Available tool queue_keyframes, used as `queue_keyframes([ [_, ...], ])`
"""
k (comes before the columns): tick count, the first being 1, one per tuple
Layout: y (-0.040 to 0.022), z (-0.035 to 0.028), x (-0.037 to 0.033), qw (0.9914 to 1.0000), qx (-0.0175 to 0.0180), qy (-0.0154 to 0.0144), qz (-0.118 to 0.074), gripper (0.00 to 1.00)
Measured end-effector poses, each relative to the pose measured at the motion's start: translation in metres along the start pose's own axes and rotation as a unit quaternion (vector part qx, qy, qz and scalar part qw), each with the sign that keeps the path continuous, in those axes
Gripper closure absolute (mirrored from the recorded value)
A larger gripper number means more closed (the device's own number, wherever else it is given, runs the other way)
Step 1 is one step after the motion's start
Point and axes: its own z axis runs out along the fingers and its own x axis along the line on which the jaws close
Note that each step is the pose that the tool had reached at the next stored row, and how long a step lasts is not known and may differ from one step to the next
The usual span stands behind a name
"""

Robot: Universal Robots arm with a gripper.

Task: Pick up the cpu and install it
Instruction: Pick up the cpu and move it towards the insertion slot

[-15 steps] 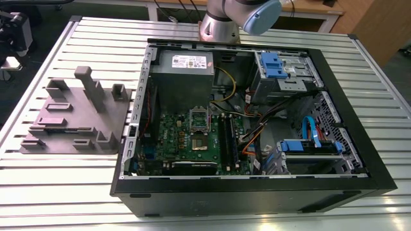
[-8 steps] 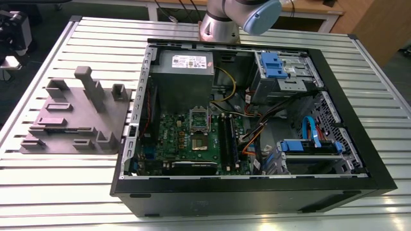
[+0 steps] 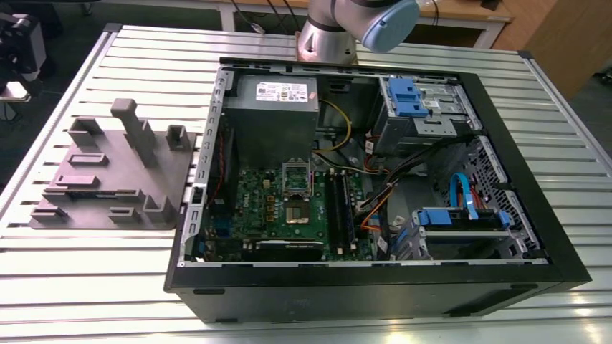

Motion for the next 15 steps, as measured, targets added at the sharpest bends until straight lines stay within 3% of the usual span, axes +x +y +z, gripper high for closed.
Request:
queue_keyframes([
  [11,0.0003,-0.0045,0.0001,1.0,-0.0001,-0.0001,0.0,0.53],
  [15,0.0002,-0.0047,0.0,0.99995,-0.0001,-0.0004,0.01,0.53],
])
